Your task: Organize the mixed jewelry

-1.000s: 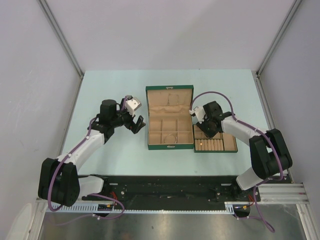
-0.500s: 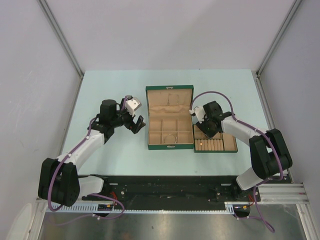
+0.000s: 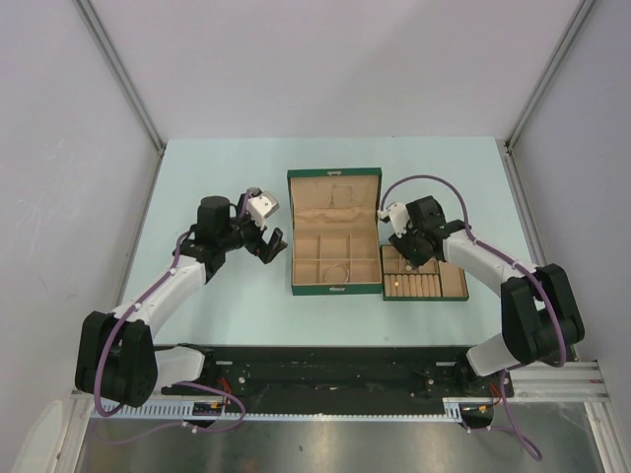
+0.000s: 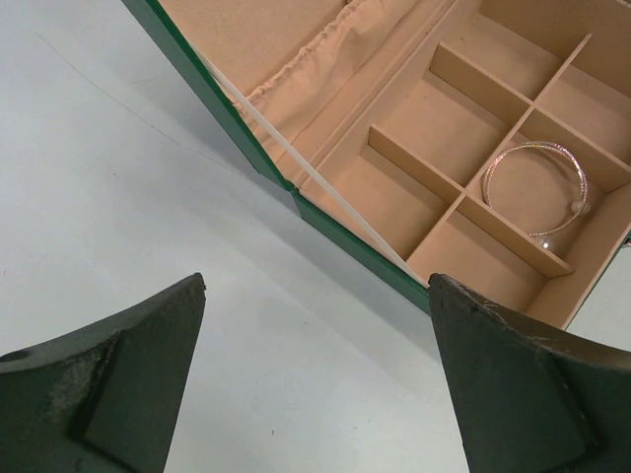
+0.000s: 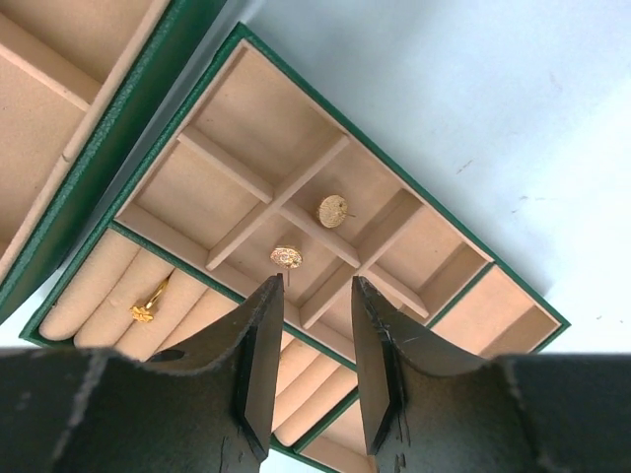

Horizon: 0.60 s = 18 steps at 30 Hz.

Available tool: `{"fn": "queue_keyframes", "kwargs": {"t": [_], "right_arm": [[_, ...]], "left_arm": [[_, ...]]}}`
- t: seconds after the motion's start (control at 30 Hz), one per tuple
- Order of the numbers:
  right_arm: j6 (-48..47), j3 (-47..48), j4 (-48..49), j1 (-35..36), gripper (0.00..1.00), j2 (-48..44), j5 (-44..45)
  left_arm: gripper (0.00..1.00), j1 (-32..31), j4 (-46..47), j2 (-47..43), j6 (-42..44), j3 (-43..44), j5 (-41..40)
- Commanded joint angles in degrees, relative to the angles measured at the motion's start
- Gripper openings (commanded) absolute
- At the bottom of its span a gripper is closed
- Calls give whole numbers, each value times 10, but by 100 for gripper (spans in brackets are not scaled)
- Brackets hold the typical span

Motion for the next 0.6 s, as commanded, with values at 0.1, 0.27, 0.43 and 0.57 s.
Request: {"fn": "queue_keyframes", "kwargs": {"t": [0.1,0.27,0.43,0.57], "right_arm": [[9,0,13,-21,39,-37,3],[10,0,6,-39,40,-58,-2],[9,0,-14,-71,40,-79,-10],[5,0,-30,-104,40,-98,-21]], "left_arm": [[100,3,2,-2,0,4,19],[100,2,1,-5,0,4,18],[100,3,0,-7,-1,3,19],[100,3,-1,-7,-1,5,18]]}}
